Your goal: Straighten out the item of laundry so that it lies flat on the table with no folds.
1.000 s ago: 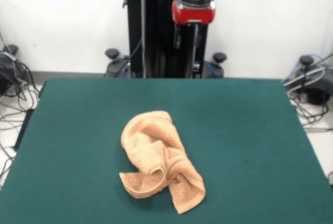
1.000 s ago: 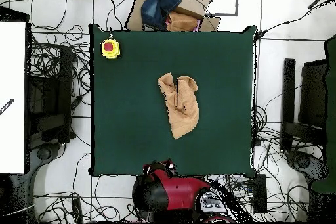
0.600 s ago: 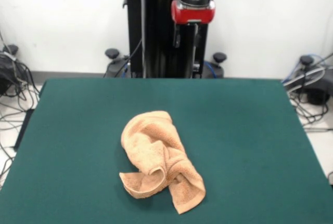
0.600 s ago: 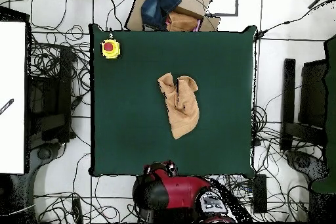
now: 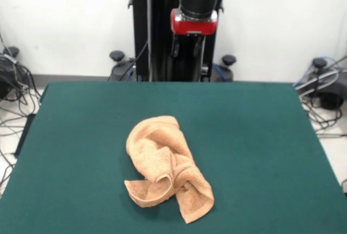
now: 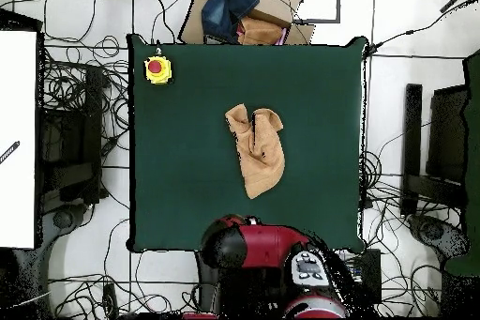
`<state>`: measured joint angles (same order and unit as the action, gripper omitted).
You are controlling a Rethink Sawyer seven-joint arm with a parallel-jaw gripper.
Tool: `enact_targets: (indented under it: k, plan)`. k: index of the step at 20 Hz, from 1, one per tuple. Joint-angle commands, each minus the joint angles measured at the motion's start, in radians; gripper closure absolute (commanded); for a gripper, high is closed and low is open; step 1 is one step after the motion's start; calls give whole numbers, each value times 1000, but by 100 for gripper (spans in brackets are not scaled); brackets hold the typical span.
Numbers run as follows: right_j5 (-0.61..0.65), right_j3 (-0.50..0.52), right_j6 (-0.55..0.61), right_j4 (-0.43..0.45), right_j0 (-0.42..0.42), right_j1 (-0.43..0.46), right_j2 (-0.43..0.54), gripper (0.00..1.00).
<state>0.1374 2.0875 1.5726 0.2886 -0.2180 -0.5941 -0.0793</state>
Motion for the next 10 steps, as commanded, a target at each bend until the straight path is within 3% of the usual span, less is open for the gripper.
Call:
enact_targets:
  k: [1, 10]
  plan:
    - [111, -240, 121, -73, 33, 81, 61, 0]
    - [163, -330, 150, -110, 80, 114, 31, 0]
